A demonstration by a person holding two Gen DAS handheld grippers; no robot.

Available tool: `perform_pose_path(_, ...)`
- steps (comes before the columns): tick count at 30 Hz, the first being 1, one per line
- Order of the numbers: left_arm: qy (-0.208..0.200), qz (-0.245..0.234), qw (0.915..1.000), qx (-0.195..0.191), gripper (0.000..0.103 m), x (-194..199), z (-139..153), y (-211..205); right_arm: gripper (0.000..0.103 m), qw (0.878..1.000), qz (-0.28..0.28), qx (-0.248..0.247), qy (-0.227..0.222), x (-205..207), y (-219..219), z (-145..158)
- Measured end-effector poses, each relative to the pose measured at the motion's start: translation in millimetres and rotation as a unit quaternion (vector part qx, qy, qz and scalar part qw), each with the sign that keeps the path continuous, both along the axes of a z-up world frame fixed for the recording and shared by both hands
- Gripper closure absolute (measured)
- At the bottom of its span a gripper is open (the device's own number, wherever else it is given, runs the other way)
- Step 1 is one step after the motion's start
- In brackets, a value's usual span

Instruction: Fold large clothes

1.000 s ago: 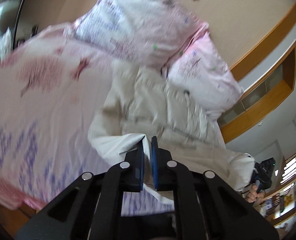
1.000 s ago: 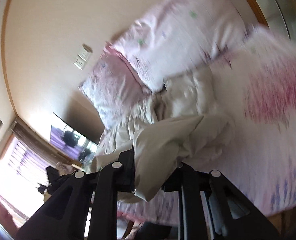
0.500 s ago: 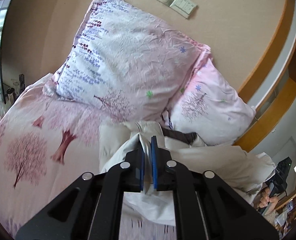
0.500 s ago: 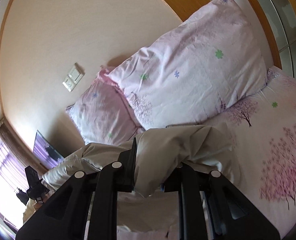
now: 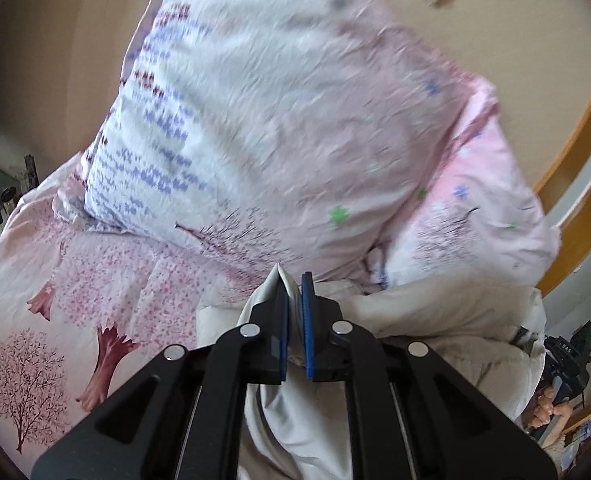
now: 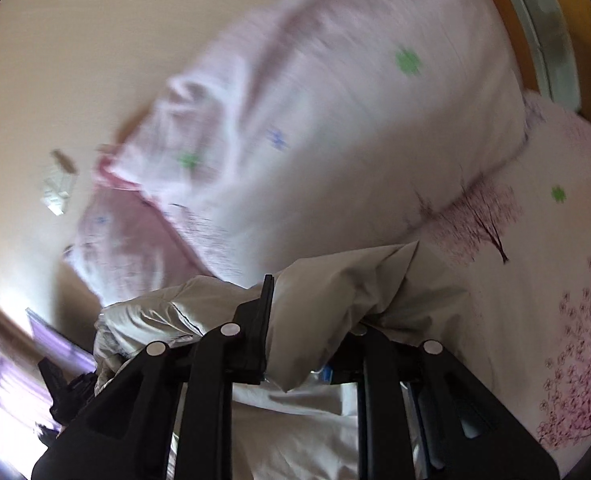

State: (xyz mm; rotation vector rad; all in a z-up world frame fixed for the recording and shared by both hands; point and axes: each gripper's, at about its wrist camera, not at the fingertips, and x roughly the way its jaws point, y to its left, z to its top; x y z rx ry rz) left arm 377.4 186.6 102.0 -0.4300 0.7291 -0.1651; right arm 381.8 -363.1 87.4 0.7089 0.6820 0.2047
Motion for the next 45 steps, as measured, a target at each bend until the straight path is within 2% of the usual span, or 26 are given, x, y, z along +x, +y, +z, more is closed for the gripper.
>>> perform_pose_path(5,0.041,0.01,0.9991,0.011,0.095,23,-29,-1,0.076,0.997,-0.029,0.016,0.072,25,-1,-33)
perform_pose_path(11,0.083,0.02,0.9956,0.037,0.092,45,-52,-10,0.061,0.988,-0.061,0.063,0.129,41,-7,-55)
perform_pose_path(13,0.093,0.024,0.9949,0.028,0.091,49,-54,-9,0.045,0.987,-0.06,0.092,0.121,40,-11,-54)
perform_pose_path(14,0.096,0.025,0.9948,0.022,0.089,50,-54,-7,0.041,0.986,-0.059,0.108,0.111,38,-15,-52)
perform_pose_path(15,0.096,0.026,0.9949,0.013,0.085,50,-53,-4,0.033,0.985,-0.06,0.13,0.09,34,-20,-49)
perform_pose_path(17,0.089,0.027,0.9956,-0.001,0.074,49,-50,0,0.028,0.985,-0.068,0.148,0.048,24,-28,-41)
perform_pose_path(18,0.081,0.031,0.9962,-0.008,0.059,46,-47,3,0.028,0.987,-0.073,0.143,0.027,18,-33,-34)
perform_pose_path(19,0.07,0.036,0.9968,-0.01,0.035,43,-43,6,0.028,0.989,-0.073,0.131,0.01,12,-35,-28)
perform_pose_path(20,0.057,0.039,0.9975,-0.012,0.031,39,-38,9,0.028,0.991,-0.072,0.11,0.001,5,-34,-22)
perform_pose_path(22,0.028,0.037,0.9988,-0.013,0.031,27,-26,12,0.032,0.996,-0.056,0.061,-0.01,-6,-25,-12)
perform_pose_path(25,-0.003,0.02,0.9998,-0.005,0.029,3,-10,6,0.047,0.999,-0.014,-0.043,-0.019,-24,7,1)
perform_pose_path(26,-0.012,0.003,0.9999,0.0,0.029,-7,-6,-3,0.05,0.998,-0.004,-0.062,-0.019,-27,14,3)
perform_pose_path(28,-0.02,-0.023,0.9994,0.018,0.029,-20,0,-21,0.06,0.993,0.03,-0.109,-0.019,-33,39,5)
perform_pose_path(33,-0.022,-0.111,0.9912,0.069,0.028,-56,-4,-84,0.066,0.973,0.1,-0.205,-0.033,-40,101,6)
perform_pose_path(35,-0.015,-0.128,0.9866,0.101,0.028,-60,-11,-106,0.066,0.965,0.113,-0.235,-0.033,-40,118,6)
perform_pose_path(37,-0.004,-0.126,0.981,0.147,0.029,-55,-22,-124,0.066,0.958,0.115,-0.263,-0.012,-31,129,0)
perform_pose_path(38,0.006,-0.123,0.9791,0.162,0.029,-50,-28,-129,0.066,0.955,0.113,-0.273,0.011,-23,133,-8)
perform_pose_path(42,0.053,-0.104,0.9797,0.163,0.03,-24,-49,-133,0.065,0.95,0.114,-0.27,0.11,7,127,-43)
perform_pose_path(45,0.07,-0.09,0.9795,0.166,0.03,-9,-54,-134,0.064,0.945,0.115,-0.27,0.145,20,126,-57)
